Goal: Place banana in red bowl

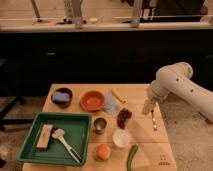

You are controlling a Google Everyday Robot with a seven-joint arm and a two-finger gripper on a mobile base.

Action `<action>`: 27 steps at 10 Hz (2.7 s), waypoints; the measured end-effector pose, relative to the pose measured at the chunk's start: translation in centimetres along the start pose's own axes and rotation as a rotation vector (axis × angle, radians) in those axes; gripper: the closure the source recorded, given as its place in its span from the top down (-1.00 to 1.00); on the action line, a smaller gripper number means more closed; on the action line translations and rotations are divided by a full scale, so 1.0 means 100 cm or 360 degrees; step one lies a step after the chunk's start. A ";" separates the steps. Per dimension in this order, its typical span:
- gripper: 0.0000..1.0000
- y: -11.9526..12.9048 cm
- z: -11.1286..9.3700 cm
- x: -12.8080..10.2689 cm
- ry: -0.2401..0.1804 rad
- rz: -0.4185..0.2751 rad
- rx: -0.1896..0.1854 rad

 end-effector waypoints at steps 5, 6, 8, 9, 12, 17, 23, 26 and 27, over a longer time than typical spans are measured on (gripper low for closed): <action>0.60 -0.015 0.020 -0.019 -0.0050 0.0000 0.0050; 0.60 -0.015 0.020 -0.020 -0.0051 -0.0002 0.0049; 0.60 -0.015 0.021 -0.022 -0.0053 -0.0008 0.0048; 0.60 -0.015 0.021 -0.022 -0.0052 -0.0008 0.0048; 0.60 -0.021 0.021 -0.016 -0.0061 0.0063 0.0082; 0.60 -0.038 0.053 0.004 -0.0052 0.0189 0.0081; 0.60 -0.039 0.094 -0.003 -0.0037 0.0187 0.0023; 0.60 -0.041 0.112 -0.014 -0.0047 0.0168 0.0028; 0.60 -0.043 0.117 -0.015 -0.0056 0.0171 0.0040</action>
